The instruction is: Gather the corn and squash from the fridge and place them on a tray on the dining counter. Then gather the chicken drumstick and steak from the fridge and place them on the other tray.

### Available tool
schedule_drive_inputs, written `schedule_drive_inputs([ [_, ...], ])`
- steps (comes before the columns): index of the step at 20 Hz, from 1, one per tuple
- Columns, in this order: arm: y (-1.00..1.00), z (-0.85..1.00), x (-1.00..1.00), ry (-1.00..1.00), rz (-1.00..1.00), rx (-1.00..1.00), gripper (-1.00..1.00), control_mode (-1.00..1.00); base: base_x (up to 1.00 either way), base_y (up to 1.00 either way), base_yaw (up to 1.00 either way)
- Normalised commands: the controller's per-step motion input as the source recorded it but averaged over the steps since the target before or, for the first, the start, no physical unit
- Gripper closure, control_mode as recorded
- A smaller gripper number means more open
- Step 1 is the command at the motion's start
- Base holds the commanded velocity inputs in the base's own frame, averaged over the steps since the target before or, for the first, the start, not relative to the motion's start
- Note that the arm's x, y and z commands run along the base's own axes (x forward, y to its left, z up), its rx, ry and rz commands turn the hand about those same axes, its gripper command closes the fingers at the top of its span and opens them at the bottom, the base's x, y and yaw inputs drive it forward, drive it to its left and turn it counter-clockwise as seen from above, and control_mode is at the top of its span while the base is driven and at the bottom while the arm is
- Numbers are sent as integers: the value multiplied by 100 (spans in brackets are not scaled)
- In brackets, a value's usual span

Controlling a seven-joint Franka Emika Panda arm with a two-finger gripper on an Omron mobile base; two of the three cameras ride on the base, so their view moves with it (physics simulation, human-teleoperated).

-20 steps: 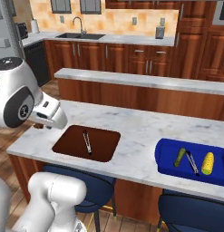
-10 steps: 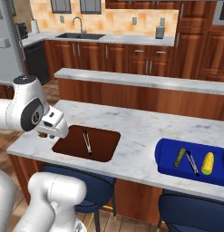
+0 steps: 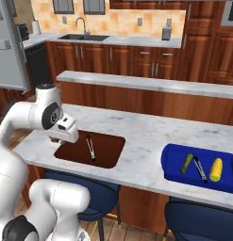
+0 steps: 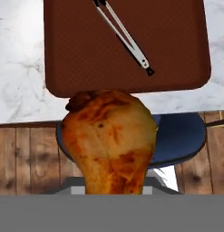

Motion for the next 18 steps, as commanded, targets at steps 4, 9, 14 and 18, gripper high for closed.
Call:
schedule_drive_inputs([
  [4,14,-53,67,17,0,0,100,-100,0,0,0],
  [9,8,-57,64,15,0,-1,100,-100,0,0,0],
  [14,2,-58,60,12,0,-2,100,-100,0,0,0],
  [18,4,-56,58,11,0,-3,100,-100,0,0,0],
])
